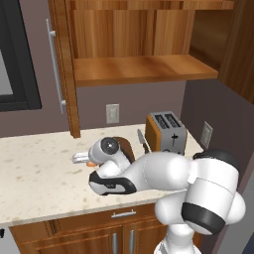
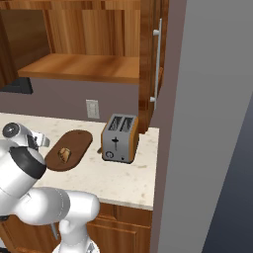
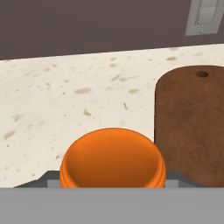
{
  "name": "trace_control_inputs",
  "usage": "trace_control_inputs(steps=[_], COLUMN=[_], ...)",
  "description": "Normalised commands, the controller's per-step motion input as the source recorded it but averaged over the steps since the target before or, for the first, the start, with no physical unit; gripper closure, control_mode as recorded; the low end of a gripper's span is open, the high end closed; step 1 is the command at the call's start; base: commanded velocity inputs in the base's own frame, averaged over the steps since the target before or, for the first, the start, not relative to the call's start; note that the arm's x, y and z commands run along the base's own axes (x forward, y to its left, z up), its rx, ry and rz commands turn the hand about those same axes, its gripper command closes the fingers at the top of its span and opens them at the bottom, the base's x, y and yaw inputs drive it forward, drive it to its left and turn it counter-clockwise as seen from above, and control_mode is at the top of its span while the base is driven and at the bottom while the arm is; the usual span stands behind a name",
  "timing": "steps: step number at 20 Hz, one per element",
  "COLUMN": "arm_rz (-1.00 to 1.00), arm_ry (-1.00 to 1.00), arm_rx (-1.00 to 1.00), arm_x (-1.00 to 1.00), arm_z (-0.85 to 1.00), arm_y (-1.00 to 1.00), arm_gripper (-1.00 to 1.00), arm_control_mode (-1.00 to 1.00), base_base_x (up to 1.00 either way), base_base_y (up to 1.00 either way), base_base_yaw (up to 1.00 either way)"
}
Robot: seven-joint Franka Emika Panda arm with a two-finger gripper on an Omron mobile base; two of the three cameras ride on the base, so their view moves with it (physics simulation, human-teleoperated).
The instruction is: Pick the bread, place it on the cutting board, pick the jam, place it on the counter, and close the cabinet.
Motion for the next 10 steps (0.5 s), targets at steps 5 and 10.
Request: trace_control_inputs(steps=[5, 10], arm_rz=[0.00, 0.00], arm_ry=[0.01, 0.02], arm_rx=[0.00, 0.00], arm_x=[0.00, 0.00], arm_z=[-0.10, -0.21], arm_y=[0.04, 0.07], arm_gripper=[1.00, 1.00], arm_control_mode=[-1.00, -1.00], base_base_x=[0.00, 0.00], base_base_y=[0.00, 0.00], base_base_yaw=[0.00, 0.00])
